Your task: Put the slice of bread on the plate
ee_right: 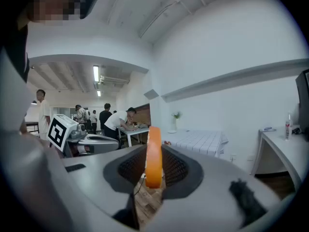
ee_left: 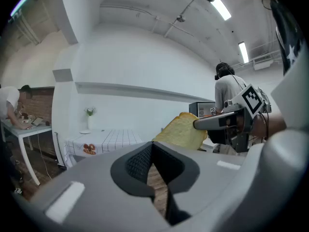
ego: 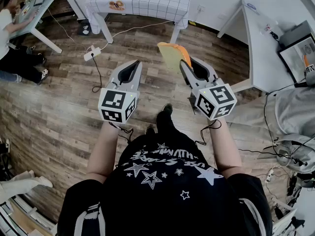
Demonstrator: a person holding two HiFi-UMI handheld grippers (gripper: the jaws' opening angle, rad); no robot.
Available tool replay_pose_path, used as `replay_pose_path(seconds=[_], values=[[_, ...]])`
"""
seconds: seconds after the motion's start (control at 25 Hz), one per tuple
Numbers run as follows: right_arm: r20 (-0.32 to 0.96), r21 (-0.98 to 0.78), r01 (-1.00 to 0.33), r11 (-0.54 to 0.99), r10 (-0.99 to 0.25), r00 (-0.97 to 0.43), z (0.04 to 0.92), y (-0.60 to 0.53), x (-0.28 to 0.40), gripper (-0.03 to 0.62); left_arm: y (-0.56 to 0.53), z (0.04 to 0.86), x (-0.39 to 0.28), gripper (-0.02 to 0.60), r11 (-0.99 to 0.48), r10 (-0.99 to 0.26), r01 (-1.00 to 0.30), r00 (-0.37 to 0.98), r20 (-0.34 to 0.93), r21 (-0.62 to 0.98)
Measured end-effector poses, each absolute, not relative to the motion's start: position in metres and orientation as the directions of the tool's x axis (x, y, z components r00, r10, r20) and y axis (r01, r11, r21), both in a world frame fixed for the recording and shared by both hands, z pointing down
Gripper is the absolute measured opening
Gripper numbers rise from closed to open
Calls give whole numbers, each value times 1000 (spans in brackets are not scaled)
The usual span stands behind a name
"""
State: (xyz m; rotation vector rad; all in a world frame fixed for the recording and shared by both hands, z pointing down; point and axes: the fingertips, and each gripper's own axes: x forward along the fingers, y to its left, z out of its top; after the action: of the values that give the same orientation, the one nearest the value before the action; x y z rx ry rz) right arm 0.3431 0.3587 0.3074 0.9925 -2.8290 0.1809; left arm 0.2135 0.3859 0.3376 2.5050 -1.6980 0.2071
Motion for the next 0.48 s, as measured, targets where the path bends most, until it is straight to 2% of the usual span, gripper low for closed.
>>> replay_pose_path(seconds=[0.48], values=[[207, -52, -609, 791, -588, -782, 314, 350, 331, 95, 380, 343, 211, 9, -369, -911, -929, 364, 193, 9]])
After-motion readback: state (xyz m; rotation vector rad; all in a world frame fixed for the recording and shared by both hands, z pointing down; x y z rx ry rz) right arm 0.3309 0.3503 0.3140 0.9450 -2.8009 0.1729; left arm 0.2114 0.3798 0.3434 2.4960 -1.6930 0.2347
